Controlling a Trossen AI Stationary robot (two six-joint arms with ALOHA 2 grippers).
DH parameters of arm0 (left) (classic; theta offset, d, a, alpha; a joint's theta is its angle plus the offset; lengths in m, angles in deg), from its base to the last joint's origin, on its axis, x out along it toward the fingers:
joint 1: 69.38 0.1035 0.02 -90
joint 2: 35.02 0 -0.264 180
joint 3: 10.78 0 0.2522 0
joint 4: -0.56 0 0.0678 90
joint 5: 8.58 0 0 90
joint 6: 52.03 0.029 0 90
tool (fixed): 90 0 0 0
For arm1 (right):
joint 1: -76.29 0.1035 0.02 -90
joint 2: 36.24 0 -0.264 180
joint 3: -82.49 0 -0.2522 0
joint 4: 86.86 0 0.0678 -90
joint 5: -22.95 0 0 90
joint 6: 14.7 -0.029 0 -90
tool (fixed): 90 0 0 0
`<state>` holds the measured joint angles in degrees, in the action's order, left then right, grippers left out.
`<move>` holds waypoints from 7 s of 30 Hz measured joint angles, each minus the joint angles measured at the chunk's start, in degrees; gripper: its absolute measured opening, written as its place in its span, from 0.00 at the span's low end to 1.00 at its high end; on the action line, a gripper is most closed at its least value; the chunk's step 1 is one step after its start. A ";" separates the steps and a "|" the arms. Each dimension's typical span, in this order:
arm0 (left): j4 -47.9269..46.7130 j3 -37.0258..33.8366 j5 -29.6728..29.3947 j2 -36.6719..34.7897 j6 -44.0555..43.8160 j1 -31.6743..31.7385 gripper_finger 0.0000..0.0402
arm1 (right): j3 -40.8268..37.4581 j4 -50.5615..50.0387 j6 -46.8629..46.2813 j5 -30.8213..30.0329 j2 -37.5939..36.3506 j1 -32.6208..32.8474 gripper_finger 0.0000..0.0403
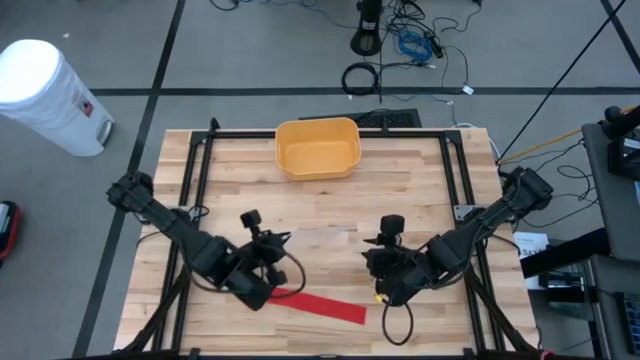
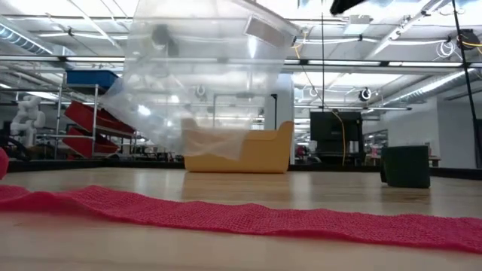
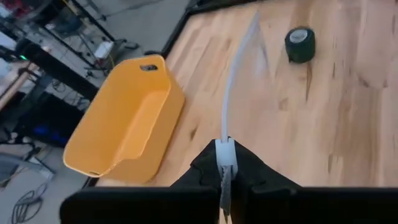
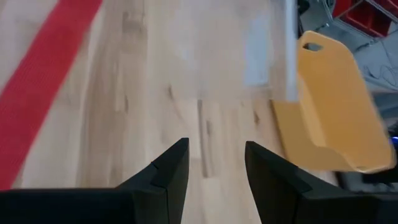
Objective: Roll bandage
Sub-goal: Open the transparent zip bag
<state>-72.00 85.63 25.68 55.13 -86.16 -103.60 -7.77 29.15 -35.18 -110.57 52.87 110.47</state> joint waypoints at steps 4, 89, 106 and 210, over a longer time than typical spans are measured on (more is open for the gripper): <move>0.95 0.00 -0.95 0.00 -0.01 -1.26 0.01 | -11.53 20.67 6.04 1.87 -3.15 -2.56 0.35; 23.97 -6.25 -0.50 -0.11 12.16 -8.23 0.33 | -1.81 41.59 30.08 36.01 3.55 -16.08 0.00; 23.82 -6.25 0.17 -0.11 11.89 -8.17 0.23 | -1.81 41.00 30.12 36.08 3.56 -16.08 0.00; 20.59 -6.25 4.48 -0.02 12.37 -5.90 0.00 | -1.79 56.98 32.77 36.58 9.96 -16.93 0.03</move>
<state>-51.42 79.38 30.17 55.11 -73.79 -109.50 -9.56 86.13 -2.41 -73.99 62.83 93.54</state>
